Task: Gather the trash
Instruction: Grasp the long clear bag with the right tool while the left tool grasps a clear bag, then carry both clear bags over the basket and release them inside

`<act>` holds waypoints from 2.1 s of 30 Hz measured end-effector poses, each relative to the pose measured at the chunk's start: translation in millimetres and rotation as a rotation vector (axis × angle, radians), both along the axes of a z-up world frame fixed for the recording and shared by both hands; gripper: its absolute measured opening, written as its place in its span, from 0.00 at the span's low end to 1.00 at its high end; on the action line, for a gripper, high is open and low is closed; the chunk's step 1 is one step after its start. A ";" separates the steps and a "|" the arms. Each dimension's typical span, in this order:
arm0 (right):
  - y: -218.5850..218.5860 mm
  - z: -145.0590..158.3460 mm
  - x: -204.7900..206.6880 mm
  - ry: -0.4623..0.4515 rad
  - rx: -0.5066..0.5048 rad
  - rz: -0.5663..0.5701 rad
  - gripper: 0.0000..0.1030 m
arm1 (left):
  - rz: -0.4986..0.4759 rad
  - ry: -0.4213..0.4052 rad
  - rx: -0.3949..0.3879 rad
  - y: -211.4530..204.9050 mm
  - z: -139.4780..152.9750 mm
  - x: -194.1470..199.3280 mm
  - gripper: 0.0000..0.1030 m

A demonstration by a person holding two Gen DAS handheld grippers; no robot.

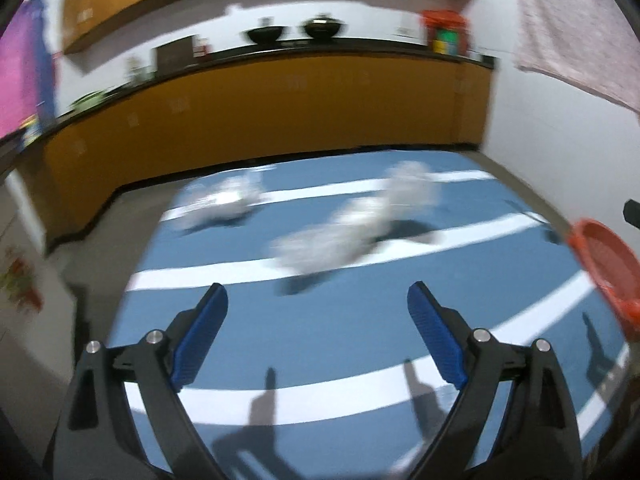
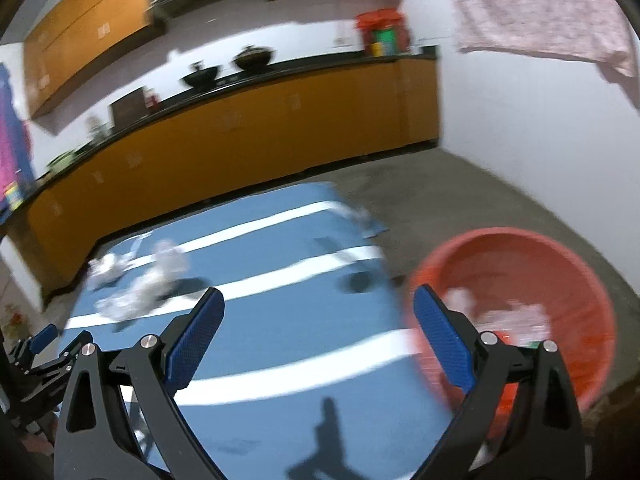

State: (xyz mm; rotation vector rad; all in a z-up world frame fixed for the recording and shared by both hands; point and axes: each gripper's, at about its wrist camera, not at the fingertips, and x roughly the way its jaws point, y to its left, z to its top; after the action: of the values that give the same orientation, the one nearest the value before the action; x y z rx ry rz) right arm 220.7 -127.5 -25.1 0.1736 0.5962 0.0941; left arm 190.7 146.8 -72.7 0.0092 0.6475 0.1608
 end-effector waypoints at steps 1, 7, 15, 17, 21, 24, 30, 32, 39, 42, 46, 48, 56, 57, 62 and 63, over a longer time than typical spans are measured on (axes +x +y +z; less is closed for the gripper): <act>18.8 -1.2 5.1 0.007 0.004 0.032 0.88 | 0.035 -0.006 0.004 16.2 0.5 -3.7 0.87; 121.7 -13.7 32.4 0.061 -0.012 0.175 0.75 | 0.209 -0.048 0.019 88.2 5.5 -28.5 0.87; 213.5 -36.9 81.0 0.154 -0.037 0.173 0.72 | 0.350 -0.078 -0.042 151.9 9.1 -41.3 0.87; 224.3 -46.4 96.4 0.194 -0.049 0.133 0.72 | 0.372 -0.081 -0.054 163.2 8.0 -41.0 0.87; 227.3 -64.2 115.3 0.275 -0.044 0.081 0.65 | 0.387 -0.072 -0.071 174.0 3.2 -35.5 0.87; 226.8 -72.5 122.9 0.304 -0.065 0.097 0.46 | 0.380 -0.066 -0.090 174.9 -0.4 -27.9 0.87; 194.0 -70.3 110.1 0.261 -0.112 0.121 0.39 | 0.308 -0.067 -0.091 161.1 -2.2 -3.0 0.91; 173.5 -67.5 103.8 0.242 -0.115 0.107 0.39 | 0.271 -0.071 -0.077 154.5 -1.4 11.6 0.94; 110.2 -48.0 75.2 0.153 -0.161 0.077 0.39 | 0.137 -0.038 -0.008 133.2 0.6 91.9 0.96; 88.2 -45.7 69.2 0.159 -0.132 0.062 0.39 | 0.078 0.011 0.007 128.3 -5.4 135.4 0.96; 78.3 -48.1 72.9 0.168 -0.100 0.059 0.39 | 0.036 0.094 0.027 126.9 -21.8 174.5 0.96; 76.8 -48.0 74.1 0.168 -0.089 0.060 0.39 | 0.037 0.140 0.027 129.9 -32.1 189.1 0.96; 60.7 -47.0 71.5 0.166 -0.035 0.060 0.39 | -0.030 0.227 -0.085 131.7 -49.1 212.8 0.49; 59.2 -47.8 69.3 0.168 -0.034 0.058 0.39 | -0.034 0.232 -0.097 130.4 -50.5 214.4 0.46; 47.6 -46.2 57.2 0.170 -0.023 0.037 0.39 | -0.052 0.222 -0.110 114.2 -52.4 209.3 0.34; 44.0 -44.8 54.6 0.167 -0.020 0.033 0.39 | -0.053 0.218 -0.110 109.0 -51.4 206.2 0.33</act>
State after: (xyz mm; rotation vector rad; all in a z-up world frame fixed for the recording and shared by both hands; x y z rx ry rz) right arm 275.2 -83.6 -69.9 0.1534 0.7669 0.1066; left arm 396.9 255.8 -124.2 -0.0631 0.8725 0.0728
